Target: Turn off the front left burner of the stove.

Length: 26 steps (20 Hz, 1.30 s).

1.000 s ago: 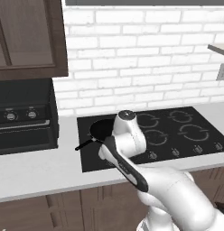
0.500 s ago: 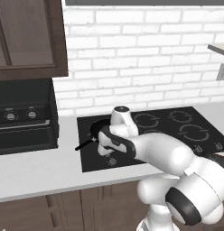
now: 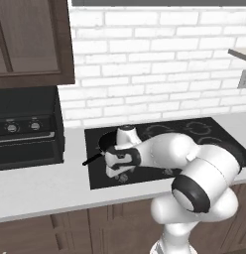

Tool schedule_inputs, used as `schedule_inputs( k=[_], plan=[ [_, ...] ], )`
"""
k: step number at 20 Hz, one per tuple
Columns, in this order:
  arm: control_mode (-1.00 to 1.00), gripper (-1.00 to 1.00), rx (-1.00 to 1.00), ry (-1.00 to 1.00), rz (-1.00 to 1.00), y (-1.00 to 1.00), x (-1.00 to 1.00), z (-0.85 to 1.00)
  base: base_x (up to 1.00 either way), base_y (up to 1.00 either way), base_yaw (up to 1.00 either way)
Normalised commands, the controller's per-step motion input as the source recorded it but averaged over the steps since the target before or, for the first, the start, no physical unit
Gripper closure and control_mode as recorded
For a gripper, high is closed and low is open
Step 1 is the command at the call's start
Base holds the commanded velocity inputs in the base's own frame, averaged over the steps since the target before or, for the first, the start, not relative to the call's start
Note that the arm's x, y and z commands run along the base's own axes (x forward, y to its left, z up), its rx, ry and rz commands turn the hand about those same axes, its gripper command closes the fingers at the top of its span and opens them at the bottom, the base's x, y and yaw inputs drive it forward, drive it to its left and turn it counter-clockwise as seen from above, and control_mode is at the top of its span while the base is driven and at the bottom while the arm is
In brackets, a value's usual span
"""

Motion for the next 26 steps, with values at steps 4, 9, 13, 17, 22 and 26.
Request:
schedule_inputs(
  k=[4, 9, 13, 17, 22, 26],
  plan=[
    [-1.0, -1.0, -0.05, -0.11, 0.01, 0.0, 0.0, -0.32, 0.0, 0.0, 0.0],
    [-1.0, -1.0, -0.02, -0.11, 0.01, 0.0, -0.13, -0.09, 0.0, 0.0, 0.0],
    [-1.0, -1.0, 0.0, -0.01, 0.0, 0.0, 0.0, -0.03, 0.0, 0.0, 0.0],
    [-1.0, 1.0, 0.0, 0.0, 0.0, 0.0, 0.0, -0.04, 0.0, 0.0, 0.0],
    [-1.0, 1.0, 0.01, 0.02, 0.0, 0.0, 0.02, -0.01, 0.0, 0.0, 0.0],
    [-1.0, 1.0, 0.0, 0.0, -0.03, 0.0, 0.0, -0.01, 0.0, 0.0, 0.0]
  ],
)
